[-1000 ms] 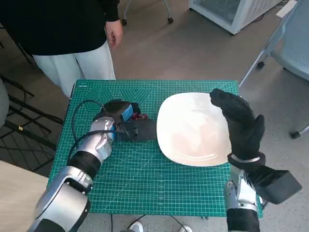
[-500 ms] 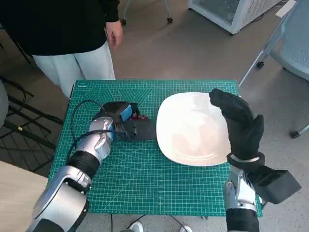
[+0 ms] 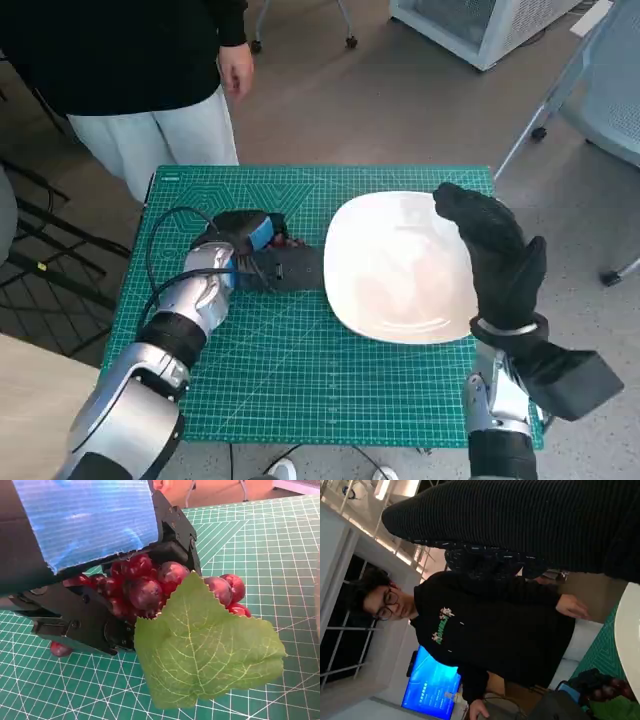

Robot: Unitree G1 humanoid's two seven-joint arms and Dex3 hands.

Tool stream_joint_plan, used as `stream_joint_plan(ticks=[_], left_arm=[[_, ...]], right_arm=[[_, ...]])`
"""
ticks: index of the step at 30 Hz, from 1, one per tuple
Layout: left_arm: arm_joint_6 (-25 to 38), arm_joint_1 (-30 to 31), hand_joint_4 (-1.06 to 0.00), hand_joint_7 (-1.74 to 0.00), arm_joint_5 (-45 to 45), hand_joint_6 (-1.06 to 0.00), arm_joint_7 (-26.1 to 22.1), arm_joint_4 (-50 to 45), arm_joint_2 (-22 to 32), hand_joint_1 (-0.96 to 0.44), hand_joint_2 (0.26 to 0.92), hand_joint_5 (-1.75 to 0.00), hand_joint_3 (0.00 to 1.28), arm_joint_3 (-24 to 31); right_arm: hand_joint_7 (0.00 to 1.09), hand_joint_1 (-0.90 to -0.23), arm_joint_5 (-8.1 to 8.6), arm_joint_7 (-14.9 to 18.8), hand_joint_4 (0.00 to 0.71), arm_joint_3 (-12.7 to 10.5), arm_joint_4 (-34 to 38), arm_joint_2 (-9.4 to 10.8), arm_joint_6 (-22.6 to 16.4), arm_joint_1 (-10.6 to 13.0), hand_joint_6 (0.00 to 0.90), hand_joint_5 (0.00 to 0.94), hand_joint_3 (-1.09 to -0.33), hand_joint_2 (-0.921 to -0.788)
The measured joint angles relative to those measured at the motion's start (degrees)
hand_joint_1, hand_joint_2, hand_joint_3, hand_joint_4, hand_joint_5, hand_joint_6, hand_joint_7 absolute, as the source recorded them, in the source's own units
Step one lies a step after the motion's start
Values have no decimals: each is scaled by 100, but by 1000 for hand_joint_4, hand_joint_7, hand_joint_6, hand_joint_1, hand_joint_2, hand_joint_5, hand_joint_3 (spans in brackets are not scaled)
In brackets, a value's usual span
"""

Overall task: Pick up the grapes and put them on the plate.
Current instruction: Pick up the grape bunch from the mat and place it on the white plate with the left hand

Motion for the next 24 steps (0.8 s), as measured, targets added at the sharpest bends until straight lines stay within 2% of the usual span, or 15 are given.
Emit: stream_joint_plan(ticks=[8,16,21,24], left_arm=[[-17,36,-571,-972,-20,-648,-112,-241,142,4,920,-1455,128,36],[81,404,-550,-971,-26,-643,-388,-1239,483,5,921,-1482,140,158],[301,733,-535,-1190,-23,-569,-607,-2179,744,3,921,-1369,164,308],[437,920,-505,-1282,-16,-521,-713,-2799,896,2,921,-1364,194,424]], right_arm=[[426,-670,-1,0,452,0,11,0,-29,-20,66,3,-716,-921],[425,-668,0,1,451,-3,48,0,-32,-32,66,3,-717,-921],[424,-667,0,1,451,-8,53,0,-33,-52,66,2,-716,-921],[424,-667,0,1,451,-10,55,1,-33,-76,66,2,-715,-921]])
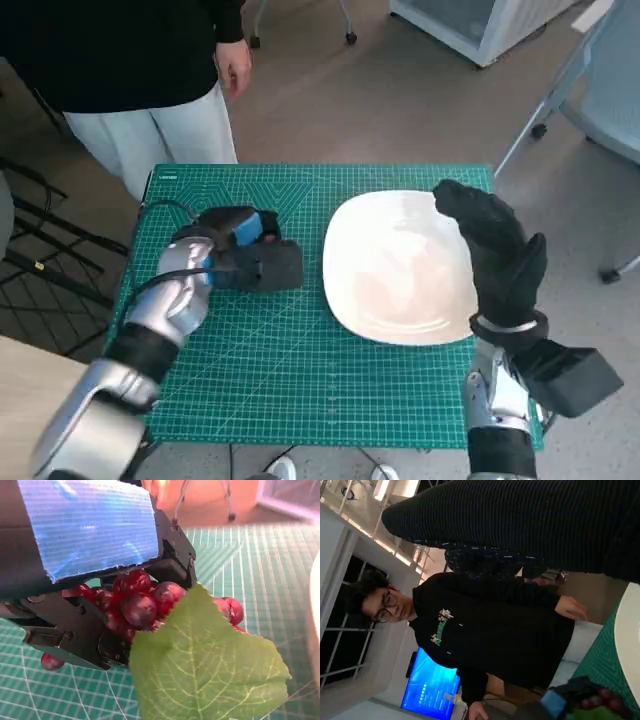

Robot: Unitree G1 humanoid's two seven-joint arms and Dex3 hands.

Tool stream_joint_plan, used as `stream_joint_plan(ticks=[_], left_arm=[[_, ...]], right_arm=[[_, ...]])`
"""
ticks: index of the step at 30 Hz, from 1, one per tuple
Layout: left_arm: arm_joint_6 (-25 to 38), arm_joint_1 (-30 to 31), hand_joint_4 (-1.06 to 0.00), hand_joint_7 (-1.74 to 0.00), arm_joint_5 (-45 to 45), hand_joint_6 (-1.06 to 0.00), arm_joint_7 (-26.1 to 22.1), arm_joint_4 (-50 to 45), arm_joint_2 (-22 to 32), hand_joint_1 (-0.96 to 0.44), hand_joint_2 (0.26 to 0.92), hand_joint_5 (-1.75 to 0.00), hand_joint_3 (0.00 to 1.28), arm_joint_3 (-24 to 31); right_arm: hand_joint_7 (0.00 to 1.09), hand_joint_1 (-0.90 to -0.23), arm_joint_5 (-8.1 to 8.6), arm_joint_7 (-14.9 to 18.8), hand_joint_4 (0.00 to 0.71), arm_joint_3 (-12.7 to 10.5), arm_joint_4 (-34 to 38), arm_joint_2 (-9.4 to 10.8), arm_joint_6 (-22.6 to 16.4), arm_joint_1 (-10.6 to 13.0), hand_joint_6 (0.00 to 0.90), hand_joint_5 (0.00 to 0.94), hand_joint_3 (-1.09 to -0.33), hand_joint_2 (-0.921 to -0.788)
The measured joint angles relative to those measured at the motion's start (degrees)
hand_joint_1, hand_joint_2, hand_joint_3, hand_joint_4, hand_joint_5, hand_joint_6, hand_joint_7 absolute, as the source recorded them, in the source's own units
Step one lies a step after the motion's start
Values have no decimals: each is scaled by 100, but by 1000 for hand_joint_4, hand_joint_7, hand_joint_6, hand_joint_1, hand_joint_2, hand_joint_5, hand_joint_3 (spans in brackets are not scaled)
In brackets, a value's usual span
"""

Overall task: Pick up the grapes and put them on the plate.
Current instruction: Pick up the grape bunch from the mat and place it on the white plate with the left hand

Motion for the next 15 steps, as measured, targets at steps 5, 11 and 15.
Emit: stream_joint_plan(ticks=[5,11,15], left_arm=[[116,346,-452,-1361,3,-462,-100,-1051,256,2,921,-1405,242,239],[202,777,-474,-1345,-2,-480,-164,-2174,487,2,921,-1376,225,583],[259,996,-491,-1331,-3,-493,-220,-2698,578,3,921,-1356,213,794]], right_arm=[[424,-668,0,0,451,1,21,11,0,-57,65,2,-711,-921],[426,-667,1,1,450,8,26,24,1,-71,63,1,-711,-921],[427,-667,1,3,450,13,27,35,1,-71,62,1,-711,-921]])
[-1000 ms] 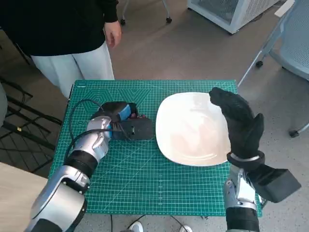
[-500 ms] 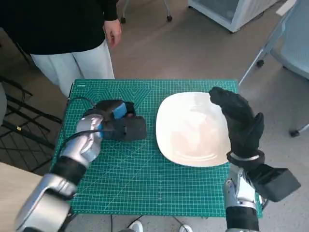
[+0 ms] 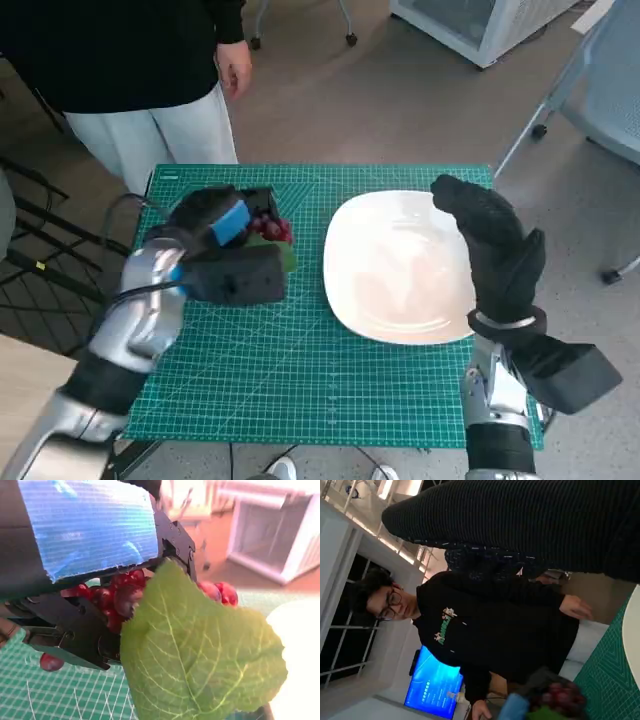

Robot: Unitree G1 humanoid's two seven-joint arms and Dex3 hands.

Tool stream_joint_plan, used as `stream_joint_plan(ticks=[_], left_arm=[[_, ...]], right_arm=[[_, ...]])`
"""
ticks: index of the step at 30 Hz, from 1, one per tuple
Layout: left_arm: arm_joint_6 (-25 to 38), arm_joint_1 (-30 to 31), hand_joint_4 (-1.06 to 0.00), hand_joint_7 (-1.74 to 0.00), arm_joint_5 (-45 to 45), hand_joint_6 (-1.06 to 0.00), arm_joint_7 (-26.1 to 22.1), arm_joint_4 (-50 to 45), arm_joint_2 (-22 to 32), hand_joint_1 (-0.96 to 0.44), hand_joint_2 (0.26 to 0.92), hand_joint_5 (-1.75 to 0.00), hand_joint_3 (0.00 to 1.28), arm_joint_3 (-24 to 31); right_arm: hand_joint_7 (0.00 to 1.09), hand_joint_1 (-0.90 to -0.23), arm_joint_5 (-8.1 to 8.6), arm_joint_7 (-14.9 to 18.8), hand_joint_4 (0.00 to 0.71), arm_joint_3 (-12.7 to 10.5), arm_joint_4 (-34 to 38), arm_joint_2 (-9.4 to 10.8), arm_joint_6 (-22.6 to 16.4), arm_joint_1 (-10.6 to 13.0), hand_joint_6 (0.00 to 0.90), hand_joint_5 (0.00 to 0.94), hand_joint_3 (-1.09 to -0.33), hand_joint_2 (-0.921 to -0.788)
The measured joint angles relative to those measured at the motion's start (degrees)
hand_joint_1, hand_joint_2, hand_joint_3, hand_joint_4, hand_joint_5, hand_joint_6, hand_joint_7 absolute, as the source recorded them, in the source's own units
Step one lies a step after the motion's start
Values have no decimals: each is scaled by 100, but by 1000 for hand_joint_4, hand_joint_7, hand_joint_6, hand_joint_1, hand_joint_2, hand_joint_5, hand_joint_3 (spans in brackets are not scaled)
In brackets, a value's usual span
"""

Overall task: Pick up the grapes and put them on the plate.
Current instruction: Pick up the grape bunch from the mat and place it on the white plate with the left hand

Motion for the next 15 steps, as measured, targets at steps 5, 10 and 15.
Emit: stream_joint_plan(ticks=[5,10,15], left_arm=[[38,252,-489,-1330,-1,-494,-53,-583,88,3,921,-1360,212,239],[29,438,-540,-1215,-26,-551,-59,-1013,132,4,921,-1354,171,441],[29,533,-533,-1272,-23,-541,-61,-1263,143,4,921,-1324,172,543]], right_arm=[[428,-665,0,11,450,3,0,8,0,0,61,1,-711,-921],[427,-663,0,30,450,4,0,15,0,0,56,1,-711,-921],[426,-664,0,43,450,3,2,21,0,0,49,1,-711,-921]])
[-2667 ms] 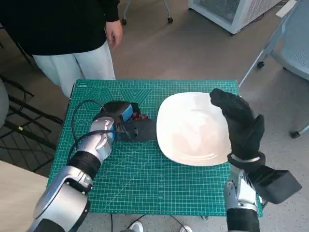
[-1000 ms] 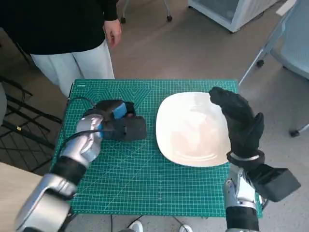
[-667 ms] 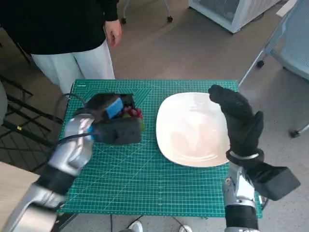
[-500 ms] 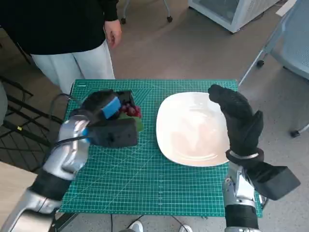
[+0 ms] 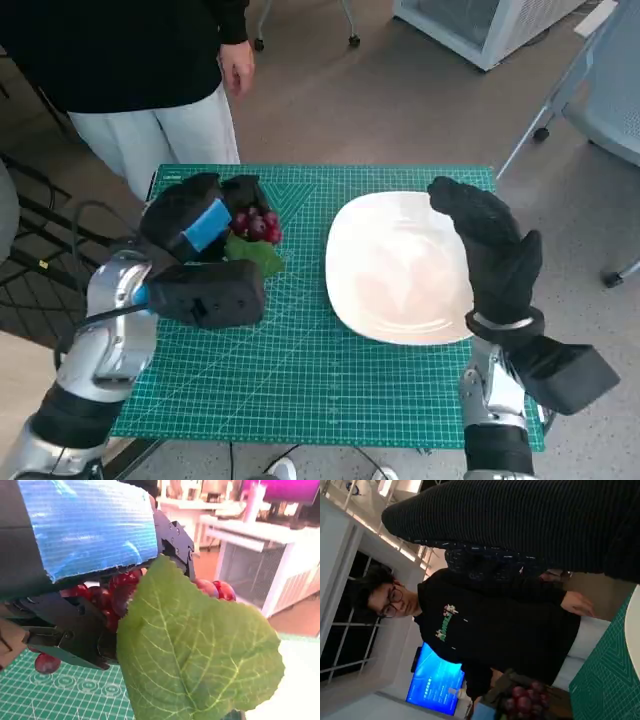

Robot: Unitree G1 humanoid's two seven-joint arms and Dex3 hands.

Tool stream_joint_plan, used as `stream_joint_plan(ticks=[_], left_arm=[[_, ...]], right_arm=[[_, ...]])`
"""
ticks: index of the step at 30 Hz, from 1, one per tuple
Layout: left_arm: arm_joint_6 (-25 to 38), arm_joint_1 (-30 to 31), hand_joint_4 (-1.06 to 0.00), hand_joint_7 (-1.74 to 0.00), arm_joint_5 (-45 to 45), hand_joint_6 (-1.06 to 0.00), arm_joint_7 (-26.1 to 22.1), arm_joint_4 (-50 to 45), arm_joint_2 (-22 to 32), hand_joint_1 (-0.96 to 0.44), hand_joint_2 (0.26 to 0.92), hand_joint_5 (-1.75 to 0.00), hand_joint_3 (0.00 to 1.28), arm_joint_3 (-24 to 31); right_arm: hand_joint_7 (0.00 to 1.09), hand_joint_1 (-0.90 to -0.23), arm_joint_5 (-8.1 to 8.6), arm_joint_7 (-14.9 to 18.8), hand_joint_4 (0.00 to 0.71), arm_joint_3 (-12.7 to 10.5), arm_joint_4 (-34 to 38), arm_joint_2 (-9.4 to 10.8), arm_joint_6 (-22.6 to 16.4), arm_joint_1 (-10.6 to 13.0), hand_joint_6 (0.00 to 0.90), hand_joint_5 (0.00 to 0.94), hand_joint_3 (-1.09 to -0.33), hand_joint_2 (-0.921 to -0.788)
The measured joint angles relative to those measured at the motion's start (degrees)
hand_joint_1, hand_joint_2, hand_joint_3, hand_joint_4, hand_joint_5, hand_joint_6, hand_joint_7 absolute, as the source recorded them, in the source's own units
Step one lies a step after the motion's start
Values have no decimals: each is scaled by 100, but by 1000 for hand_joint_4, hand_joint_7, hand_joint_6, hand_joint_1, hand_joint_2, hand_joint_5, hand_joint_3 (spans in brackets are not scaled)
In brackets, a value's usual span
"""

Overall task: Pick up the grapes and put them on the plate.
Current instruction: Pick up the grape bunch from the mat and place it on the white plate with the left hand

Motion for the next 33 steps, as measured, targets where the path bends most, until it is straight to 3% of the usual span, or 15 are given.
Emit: stream_joint_plan(ticks=[4,9,15,22,33], left_arm=[[7,13,-563,-1252,20,-566,-7,-71,-8,3,921,-1284,148,3],[96,4,-637,-1109,46,-587,-80,-111,-84,4,921,-1306,118,-24],[160,-136,-641,-1092,79,-571,-229,-69,-327,3,921,-1331,126,-242],[154,-760,-626,-1086,249,-573,-410,282,-764,2,921,-1355,132,-716],[21,-1977,-503,-1012,484,-619,-573,1083,-1423,4,921,-1513,170,-1291]], right_arm=[[427,-667,5,19,450,-4,5,-1,2,0,48,1,-710,-921],[427,-669,40,69,451,-24,5,-11,24,0,48,1,-708,-921],[426,-670,147,117,452,-76,1,-34,76,0,49,2,-706,-921],[421,-671,187,135,455,-116,-35,-56,103,6,53,3,-698,-921],[401,-662,197,136,456,-228,-121,-144,120,34,68,3,-690,-921]])
